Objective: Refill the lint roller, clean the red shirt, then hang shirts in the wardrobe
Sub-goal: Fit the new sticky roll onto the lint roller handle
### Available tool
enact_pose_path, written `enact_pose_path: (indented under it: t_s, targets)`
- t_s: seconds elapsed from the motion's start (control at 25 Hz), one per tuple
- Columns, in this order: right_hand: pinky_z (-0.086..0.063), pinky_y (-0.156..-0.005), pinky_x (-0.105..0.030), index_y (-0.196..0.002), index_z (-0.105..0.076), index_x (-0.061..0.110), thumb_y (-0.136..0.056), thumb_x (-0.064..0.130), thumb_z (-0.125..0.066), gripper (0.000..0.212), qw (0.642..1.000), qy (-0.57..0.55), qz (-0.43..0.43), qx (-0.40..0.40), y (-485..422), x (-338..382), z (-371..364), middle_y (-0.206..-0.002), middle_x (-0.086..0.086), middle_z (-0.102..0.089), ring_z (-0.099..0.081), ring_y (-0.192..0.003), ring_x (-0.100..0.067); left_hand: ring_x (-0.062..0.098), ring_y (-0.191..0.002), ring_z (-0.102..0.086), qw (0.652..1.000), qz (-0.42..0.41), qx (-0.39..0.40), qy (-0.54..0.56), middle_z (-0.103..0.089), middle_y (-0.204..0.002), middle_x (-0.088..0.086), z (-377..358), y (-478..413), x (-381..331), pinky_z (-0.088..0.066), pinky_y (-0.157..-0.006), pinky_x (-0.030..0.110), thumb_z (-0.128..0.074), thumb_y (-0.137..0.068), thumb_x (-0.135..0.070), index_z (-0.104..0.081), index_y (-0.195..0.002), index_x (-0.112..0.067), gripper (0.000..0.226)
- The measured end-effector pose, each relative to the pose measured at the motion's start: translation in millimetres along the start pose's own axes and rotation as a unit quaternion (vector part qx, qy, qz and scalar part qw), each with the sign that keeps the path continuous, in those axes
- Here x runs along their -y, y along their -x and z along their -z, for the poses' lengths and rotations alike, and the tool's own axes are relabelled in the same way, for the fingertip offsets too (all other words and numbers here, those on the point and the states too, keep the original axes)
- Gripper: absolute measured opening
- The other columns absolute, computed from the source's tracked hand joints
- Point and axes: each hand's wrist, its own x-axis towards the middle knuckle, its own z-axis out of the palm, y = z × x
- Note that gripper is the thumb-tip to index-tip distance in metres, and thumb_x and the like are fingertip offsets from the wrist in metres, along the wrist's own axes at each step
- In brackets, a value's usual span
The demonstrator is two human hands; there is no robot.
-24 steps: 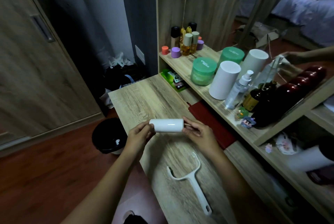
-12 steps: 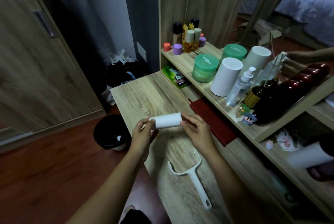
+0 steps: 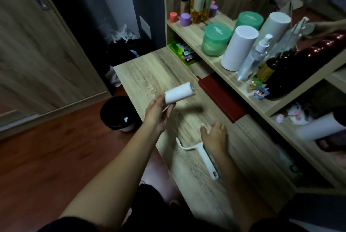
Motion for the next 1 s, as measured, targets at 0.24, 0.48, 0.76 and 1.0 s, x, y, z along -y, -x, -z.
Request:
enact_pose_path:
  t_s: [0.24,0.48,0.76,1.0]
  targets:
    - [-0.045,-0.066,-0.032,-0.095,-0.060,-0.002,-0.096,0.041,-0.029,0.054,0.992,0.089,-0.071,0.056,16.7,-11.3,-20.4,-0.094,-0.021,-0.067,-0.059,-0.077,-0.030,0.021,-0.079,-0.066,1.000,0.017,-0.005,-0.007,-0.061,-0.101,0.015,2.9,1.4,7.3,-0.057,-0.059,0.019,-0.060,-0.090,-0.026,-0.056,-0.102,-0.012,0.018]
    - [-0.044,-0.093,-0.043,-0.111,-0.063,0.013,-0.096,0.050,-0.009,0.067,0.994,0.032,-0.006,0.100,4.8,21.5,5.3,-0.109,-0.017,-0.067,-0.060,-0.105,-0.034,0.028,-0.094,-0.061,0.999,0.037,-0.014,-0.017,-0.057,-0.102,0.016,18.0,-7.0,-1.9,-0.056,-0.054,0.021,-0.059,-0.086,-0.016,-0.055,-0.099,-0.006,0.017]
    - [-0.035,-0.066,-0.030,-0.081,-0.060,0.020,-0.098,0.048,-0.015,0.056,0.973,0.017,0.183,0.142,-22.4,78.1,70.1,-0.070,0.001,-0.060,-0.056,-0.071,-0.020,0.018,-0.087,-0.053,0.984,-0.006,0.023,-0.178,-0.053,-0.090,0.006,33.1,-15.0,-22.0,-0.049,-0.066,0.025,-0.046,-0.088,-0.010,-0.053,-0.085,-0.013,0.008]
    - [-0.038,-0.069,-0.031,-0.079,-0.059,0.019,-0.098,0.048,-0.015,0.056,0.947,0.073,0.249,0.190,-27.2,92.1,71.5,-0.077,-0.004,-0.064,-0.057,-0.077,-0.023,0.016,-0.079,-0.056,0.964,-0.019,0.093,-0.250,-0.057,-0.090,0.006,28.6,-11.1,-17.5,-0.048,-0.073,0.028,-0.048,-0.087,-0.006,-0.060,-0.089,-0.013,0.014]
